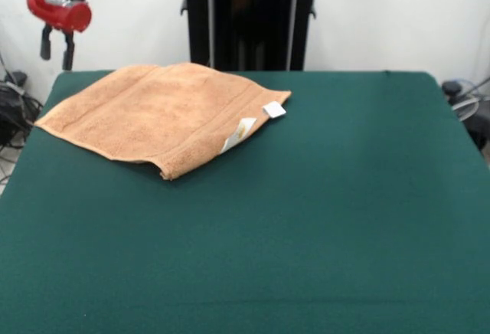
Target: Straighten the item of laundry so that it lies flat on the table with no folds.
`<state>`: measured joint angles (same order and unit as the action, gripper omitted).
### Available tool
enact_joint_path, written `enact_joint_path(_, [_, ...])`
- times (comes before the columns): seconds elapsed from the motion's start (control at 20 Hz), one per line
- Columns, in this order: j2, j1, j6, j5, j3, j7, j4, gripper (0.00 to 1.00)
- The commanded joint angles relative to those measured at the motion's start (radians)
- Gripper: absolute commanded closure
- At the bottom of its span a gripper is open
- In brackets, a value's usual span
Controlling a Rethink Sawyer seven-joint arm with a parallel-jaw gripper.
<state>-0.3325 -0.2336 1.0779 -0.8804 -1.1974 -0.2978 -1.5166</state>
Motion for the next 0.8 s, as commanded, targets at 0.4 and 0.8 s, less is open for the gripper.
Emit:
enact_joint_path(0.4, [0.284, 0.201, -0.054, -0.333, 0.264, -0.963, -0.035, 0.0])
enact_joint_path(0.8, [0.376, 0.29, -0.028, -0.39, 0.294, -1.231, -0.091, 0.0])
